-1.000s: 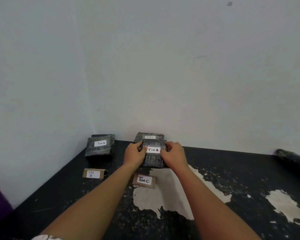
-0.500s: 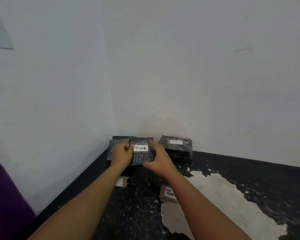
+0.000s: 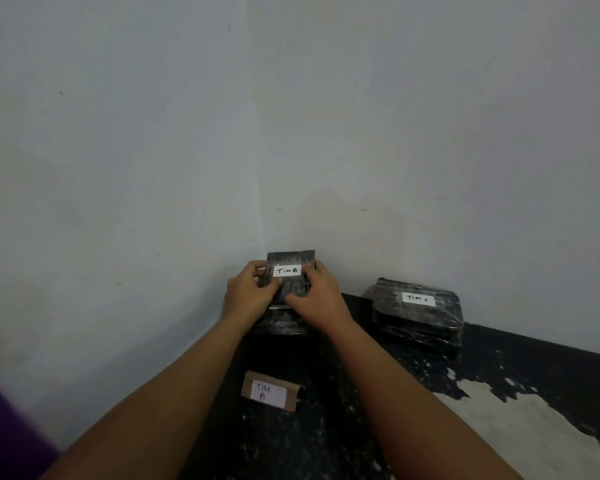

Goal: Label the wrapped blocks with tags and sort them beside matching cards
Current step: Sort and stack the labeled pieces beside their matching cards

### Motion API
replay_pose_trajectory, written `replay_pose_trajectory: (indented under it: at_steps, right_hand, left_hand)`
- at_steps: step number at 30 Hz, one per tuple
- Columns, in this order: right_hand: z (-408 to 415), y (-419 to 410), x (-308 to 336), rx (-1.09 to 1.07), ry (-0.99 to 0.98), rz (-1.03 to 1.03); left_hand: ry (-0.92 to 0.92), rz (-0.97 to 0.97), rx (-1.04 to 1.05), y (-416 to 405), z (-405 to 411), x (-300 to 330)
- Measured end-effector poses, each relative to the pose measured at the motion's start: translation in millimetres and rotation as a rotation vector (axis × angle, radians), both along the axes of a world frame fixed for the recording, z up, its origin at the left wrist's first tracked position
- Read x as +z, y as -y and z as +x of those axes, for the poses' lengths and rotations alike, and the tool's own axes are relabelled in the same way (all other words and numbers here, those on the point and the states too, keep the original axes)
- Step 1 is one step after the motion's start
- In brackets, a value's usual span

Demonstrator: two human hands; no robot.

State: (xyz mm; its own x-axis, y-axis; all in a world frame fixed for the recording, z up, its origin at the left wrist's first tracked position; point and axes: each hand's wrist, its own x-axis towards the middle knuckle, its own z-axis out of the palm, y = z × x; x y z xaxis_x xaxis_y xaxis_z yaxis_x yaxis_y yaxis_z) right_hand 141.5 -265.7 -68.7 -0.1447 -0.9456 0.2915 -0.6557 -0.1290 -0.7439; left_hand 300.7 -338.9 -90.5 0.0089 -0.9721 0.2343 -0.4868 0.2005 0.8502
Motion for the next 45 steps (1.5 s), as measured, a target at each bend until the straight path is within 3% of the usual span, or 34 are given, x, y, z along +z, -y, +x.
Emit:
replay_pose_trajectory:
  at_steps: [3, 9, 19, 23, 29, 32, 45]
  right_hand:
    - [2, 13, -12, -0.065, -0.025, 0.024]
    - [4, 13, -29, -0.099, -0.047, -0.041]
    - [13, 27, -32, -0.11, 0.105, -0.047]
    - [11, 32, -35, -0.111, 0.144, -0.08]
    - [8, 43, -39, -0.166, 0.214, -0.096]
    - [7, 48, -41, -0.186, 0.273, -0.121]
    - [0, 52, -41, -0.254, 0.437, -0.313]
  left_hand:
    - [0.12, -0.017, 0.085, 9, 3, -16]
    - [-0.036, -0.099, 0.046, 6, -4, -26]
    - [-0.068, -0.013, -0.03, 11, 1, -20]
    - [-0.057, -0.027, 0.021, 3, 6, -27]
    - [-0.024, -0.07, -0.097, 20, 10, -42]
    - [-0.098, -0.055, -0.072, 29, 8, -48]
    - [-0.043, -0.047, 0.069, 63, 6, -19]
